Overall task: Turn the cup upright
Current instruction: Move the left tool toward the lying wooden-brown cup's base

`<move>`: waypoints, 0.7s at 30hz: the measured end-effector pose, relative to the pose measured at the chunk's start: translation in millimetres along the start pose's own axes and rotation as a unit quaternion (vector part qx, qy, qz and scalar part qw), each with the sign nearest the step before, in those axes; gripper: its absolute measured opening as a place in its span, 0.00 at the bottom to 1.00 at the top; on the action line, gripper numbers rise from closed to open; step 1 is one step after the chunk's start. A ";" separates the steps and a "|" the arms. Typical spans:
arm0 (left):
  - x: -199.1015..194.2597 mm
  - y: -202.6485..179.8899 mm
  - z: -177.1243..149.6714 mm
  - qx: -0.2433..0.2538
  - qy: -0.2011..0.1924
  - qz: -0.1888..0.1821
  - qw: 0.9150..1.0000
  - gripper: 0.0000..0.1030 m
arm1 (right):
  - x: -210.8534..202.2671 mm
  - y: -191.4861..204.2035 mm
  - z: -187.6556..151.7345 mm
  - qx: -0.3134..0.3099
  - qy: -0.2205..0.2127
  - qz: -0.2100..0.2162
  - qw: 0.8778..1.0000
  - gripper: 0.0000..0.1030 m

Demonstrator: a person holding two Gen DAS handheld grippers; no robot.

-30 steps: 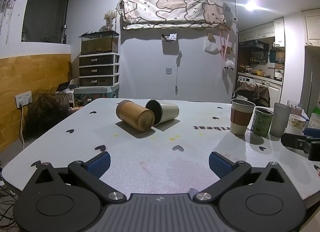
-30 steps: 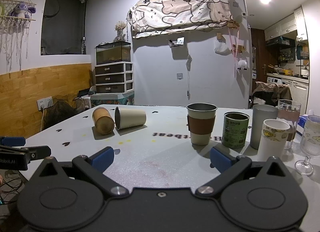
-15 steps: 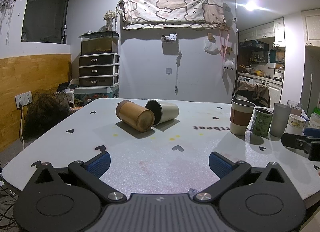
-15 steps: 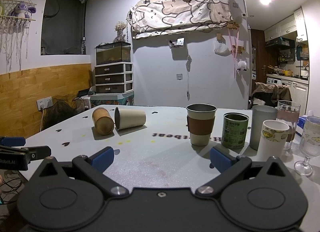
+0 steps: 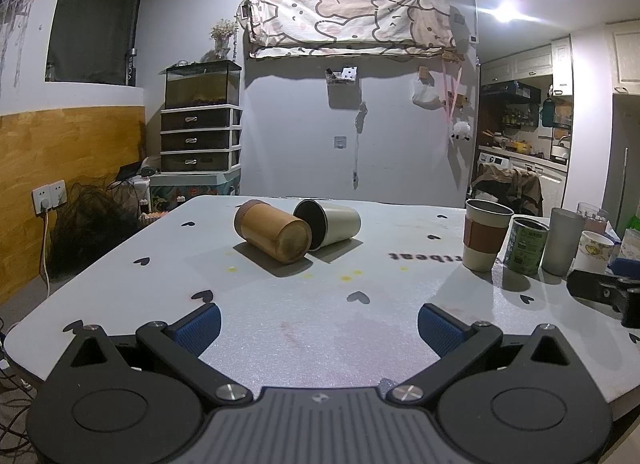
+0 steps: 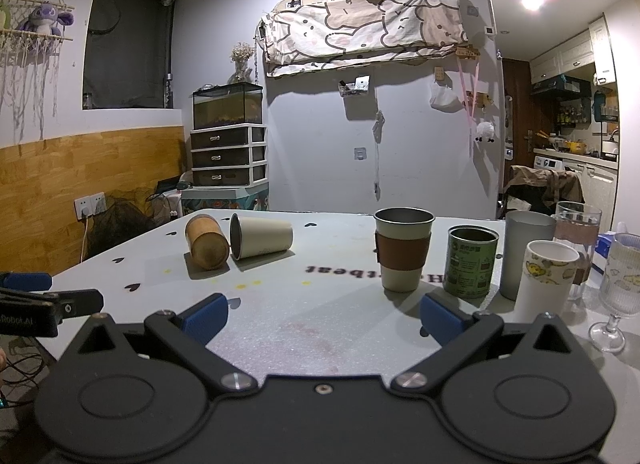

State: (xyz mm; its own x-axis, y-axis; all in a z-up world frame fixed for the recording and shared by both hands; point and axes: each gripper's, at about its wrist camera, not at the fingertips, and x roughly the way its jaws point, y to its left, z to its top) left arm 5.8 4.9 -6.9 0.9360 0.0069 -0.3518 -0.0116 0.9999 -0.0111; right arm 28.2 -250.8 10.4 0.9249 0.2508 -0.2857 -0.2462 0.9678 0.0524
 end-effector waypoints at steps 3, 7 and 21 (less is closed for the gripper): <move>8.8 2.0 3.0 -0.009 -0.001 0.010 1.000 1.00 | -4.7 -1.5 1.9 -0.003 -0.006 0.000 1.000 1.00; 27.1 6.1 17.9 -0.029 0.007 0.019 0.999 1.00 | -14.9 -0.7 3.0 -0.006 -0.016 0.002 1.000 1.00; 143.5 20.9 93.4 -0.134 0.009 0.060 0.989 0.96 | -24.4 8.5 -16.2 -0.034 -0.013 0.011 0.999 1.00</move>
State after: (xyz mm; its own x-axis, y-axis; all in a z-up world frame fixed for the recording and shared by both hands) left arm 172.7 28.2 29.9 0.9161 0.1230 -0.3817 -0.2176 0.9519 -0.2155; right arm -1.2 -249.1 2.2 0.9263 0.2732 -0.2594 -0.2846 0.9586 -0.0066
